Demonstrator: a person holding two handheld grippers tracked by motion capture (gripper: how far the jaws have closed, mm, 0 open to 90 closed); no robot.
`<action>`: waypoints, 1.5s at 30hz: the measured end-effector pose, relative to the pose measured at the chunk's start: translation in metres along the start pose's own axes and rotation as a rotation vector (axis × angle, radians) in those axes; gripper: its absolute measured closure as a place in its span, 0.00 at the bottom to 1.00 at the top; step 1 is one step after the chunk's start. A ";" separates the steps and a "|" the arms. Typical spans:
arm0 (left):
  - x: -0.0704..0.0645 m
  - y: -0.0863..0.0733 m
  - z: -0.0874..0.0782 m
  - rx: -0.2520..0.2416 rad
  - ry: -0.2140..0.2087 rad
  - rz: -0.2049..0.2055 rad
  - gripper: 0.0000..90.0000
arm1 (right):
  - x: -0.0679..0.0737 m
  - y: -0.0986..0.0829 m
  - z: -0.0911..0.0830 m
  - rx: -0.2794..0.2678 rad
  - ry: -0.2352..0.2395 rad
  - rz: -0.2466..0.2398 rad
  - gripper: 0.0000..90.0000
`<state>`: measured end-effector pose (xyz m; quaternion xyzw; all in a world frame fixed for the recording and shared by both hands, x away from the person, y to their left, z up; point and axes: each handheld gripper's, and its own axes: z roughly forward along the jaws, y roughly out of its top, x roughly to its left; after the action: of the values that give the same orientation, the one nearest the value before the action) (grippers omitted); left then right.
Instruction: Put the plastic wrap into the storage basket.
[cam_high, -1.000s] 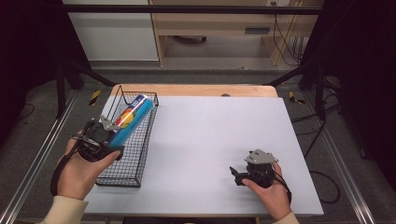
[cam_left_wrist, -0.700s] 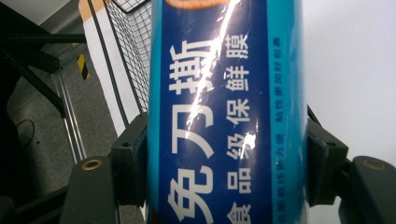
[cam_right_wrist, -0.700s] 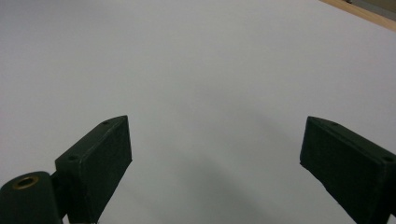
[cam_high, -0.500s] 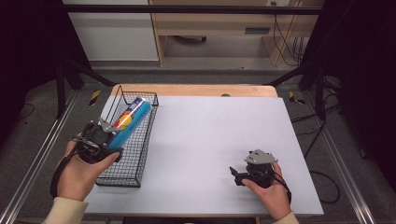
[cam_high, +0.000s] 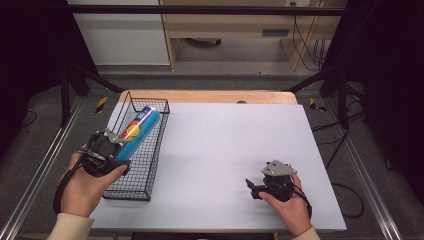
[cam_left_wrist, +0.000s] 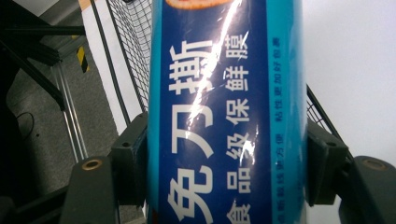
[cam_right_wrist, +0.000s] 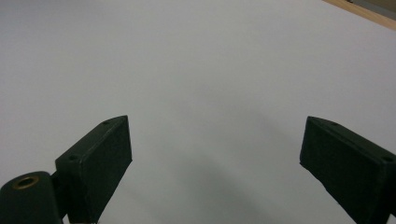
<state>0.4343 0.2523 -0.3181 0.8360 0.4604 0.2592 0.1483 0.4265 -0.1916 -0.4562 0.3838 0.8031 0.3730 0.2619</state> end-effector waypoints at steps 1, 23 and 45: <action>0.000 0.000 0.000 0.000 0.000 0.000 0.35 | 0.000 0.000 0.000 0.000 0.000 0.001 0.10; -0.001 -0.006 0.006 0.042 0.008 -0.005 0.35 | 0.004 0.003 0.000 -0.006 0.009 -0.018 0.11; -0.006 -0.002 0.016 0.134 0.036 -0.022 0.35 | 0.015 0.010 -0.007 -0.019 0.041 -0.045 0.11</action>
<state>0.4398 0.2478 -0.3342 0.8341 0.4883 0.2414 0.0866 0.4175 -0.1781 -0.4467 0.3555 0.8131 0.3824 0.2575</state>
